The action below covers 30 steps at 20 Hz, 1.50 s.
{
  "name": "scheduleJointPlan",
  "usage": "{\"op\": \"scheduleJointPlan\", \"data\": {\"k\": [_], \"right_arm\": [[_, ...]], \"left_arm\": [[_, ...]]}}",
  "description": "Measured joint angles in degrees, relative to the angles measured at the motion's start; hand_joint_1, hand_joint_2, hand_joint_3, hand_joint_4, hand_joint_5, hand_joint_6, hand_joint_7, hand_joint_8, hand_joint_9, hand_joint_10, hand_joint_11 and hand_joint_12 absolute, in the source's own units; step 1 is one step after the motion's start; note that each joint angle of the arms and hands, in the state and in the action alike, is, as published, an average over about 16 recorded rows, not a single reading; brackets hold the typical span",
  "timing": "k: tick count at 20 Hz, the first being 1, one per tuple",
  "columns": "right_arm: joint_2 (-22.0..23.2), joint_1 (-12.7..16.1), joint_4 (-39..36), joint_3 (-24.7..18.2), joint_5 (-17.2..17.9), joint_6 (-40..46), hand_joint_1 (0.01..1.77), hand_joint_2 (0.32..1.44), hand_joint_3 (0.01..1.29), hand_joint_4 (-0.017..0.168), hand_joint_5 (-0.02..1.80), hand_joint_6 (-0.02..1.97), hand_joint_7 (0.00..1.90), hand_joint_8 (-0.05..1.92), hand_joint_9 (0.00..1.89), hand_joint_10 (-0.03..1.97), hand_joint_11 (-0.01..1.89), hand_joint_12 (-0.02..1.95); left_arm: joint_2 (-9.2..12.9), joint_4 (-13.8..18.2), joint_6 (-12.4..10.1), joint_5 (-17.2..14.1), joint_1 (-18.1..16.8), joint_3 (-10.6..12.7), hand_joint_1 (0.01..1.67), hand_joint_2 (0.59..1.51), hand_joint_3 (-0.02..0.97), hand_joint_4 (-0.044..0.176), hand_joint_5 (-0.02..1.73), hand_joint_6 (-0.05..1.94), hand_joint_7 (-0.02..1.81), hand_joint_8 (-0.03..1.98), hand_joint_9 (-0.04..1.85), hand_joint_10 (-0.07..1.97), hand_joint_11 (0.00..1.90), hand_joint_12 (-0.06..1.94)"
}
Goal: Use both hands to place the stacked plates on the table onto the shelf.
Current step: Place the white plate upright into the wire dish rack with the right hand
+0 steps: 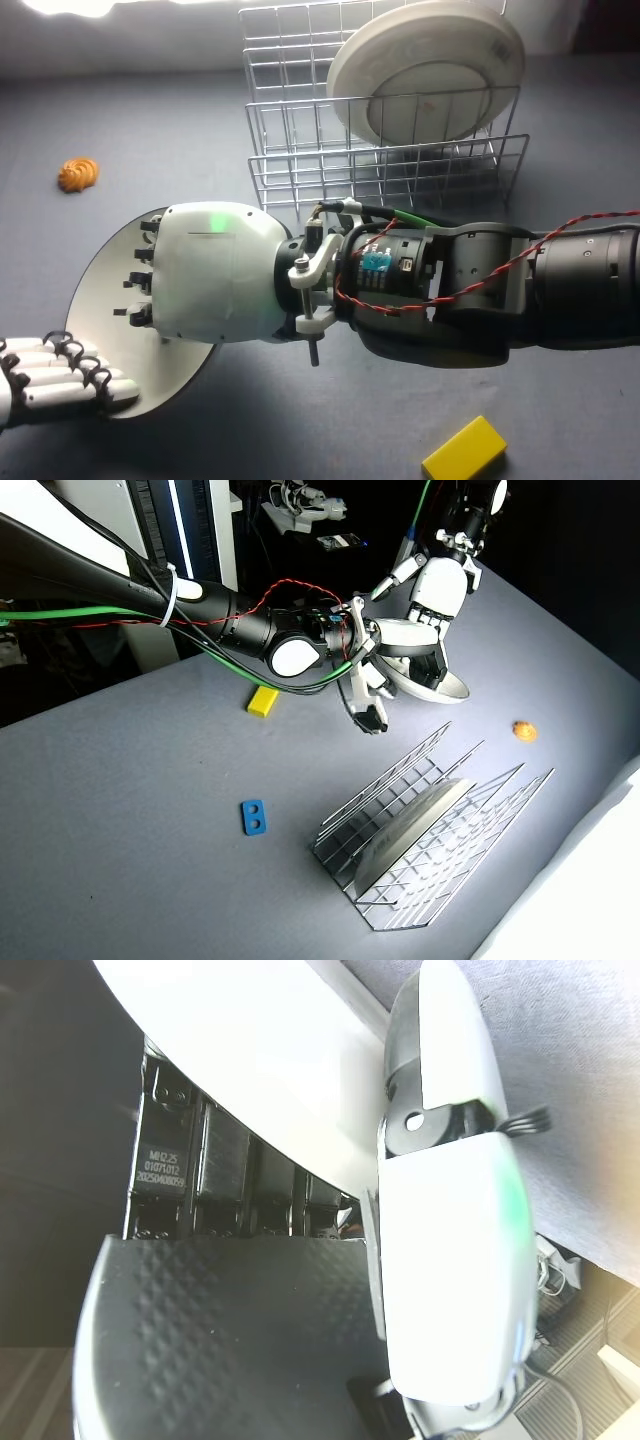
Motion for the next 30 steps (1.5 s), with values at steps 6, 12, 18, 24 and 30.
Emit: {"op": "scheduleJointPlan", "data": {"k": [6,12,18,24,30], "right_arm": [[0.15,-0.24,0.24,-0.33,0.47,0.01,1.22,0.97,0.01,-0.011,0.76,0.7,0.94,0.9,1.01,1.05,0.9,1.11],[1.5,-0.46,0.36,-1.98,0.46,0.02,1.23,0.97,0.01,-0.012,0.76,0.72,0.98,0.94,1.0,1.03,0.89,1.11],[5.83,-0.65,0.58,-6.87,-0.03,-0.04,1.23,0.97,0.01,-0.011,0.78,0.75,1.0,0.93,0.99,1.02,0.88,1.11],[13.92,-0.6,3.26,-15.34,-0.58,-0.04,1.26,0.97,0.01,-0.007,0.82,0.84,1.01,0.93,0.98,1.03,0.88,1.11],[22.65,0.14,8.57,-24.06,-0.72,-0.03,1.29,0.98,0.01,-0.001,0.88,0.96,1.03,0.92,0.98,1.04,0.86,1.1]], "left_arm": [[0.63,-3.41,0.04,-0.23,-2.58,1.5,0.01,1.153,0.014,0.0,0.02,0.01,0.04,0.01,0.02,0.01,0.01,0.01],[1.23,-6.44,0.04,-0.1,-6.01,3.93,0.01,1.155,0.014,-0.004,0.03,0.02,0.04,0.01,0.02,0.01,0.01,0.01],[1.47,-7.9,0.04,1.33,-10.68,7.4,0.01,1.154,0.014,-0.005,0.02,0.02,0.04,0.01,0.03,0.01,0.01,0.01],[1.16,-7.59,-0.13,3.59,-14.91,10.46,0.01,1.153,0.014,-0.003,0.02,0.02,0.05,0.01,0.03,0.01,0.01,0.01],[0.81,-6.24,-0.51,5.32,-18.22,12.37,0.01,1.154,0.014,-0.002,0.02,0.02,0.05,0.01,0.03,0.01,0.01,0.01]]}}
